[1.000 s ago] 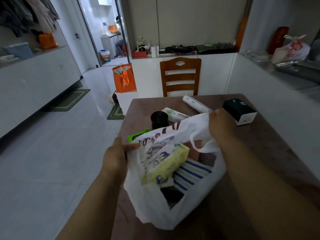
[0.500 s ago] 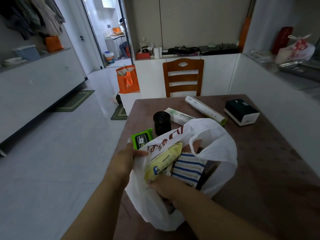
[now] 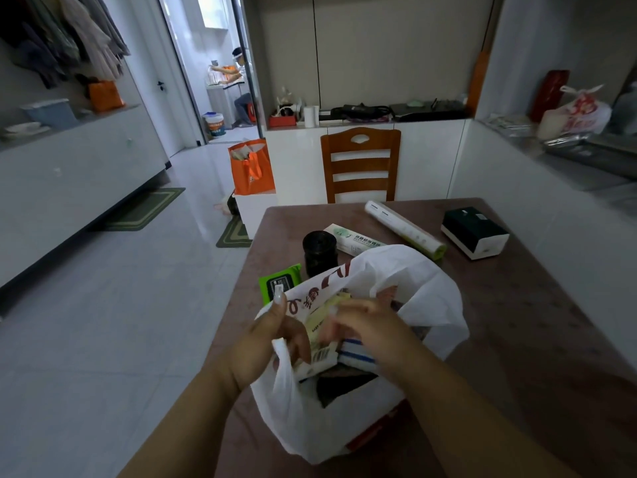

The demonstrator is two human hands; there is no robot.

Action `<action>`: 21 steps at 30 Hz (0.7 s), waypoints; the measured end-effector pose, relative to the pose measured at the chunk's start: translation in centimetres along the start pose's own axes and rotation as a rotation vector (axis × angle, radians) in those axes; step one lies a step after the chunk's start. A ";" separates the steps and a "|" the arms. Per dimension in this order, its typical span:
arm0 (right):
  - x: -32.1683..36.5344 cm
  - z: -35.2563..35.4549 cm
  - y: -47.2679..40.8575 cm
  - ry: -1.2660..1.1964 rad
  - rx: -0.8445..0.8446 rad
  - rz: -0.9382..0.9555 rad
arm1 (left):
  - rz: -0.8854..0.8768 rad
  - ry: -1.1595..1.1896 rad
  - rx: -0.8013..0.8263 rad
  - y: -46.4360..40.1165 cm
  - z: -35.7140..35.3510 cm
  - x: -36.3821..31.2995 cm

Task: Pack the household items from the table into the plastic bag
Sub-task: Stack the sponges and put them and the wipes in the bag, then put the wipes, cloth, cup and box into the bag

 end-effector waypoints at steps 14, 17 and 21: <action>5.9 0.3 -14.7 0.726 -0.048 -0.035 | 0.502 -0.203 -0.580 -10.3 14.3 7.8; 2.8 0.3 -16.8 0.752 -0.069 -0.187 | 0.609 -0.374 -0.546 -12.4 13.8 11.0; 0.1 1.5 -17.8 0.671 -0.118 -0.242 | 0.708 -0.475 -0.438 -14.6 11.8 14.0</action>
Point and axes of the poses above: each hand's wrist, its own y-axis away from the middle knuckle, its own z-axis out of the back of the hand, x = y × z, the point moved 9 cm from there along -y, towards the middle knuckle, and after that the axes turned 5 degrees about -y, right-handed, at the moved point
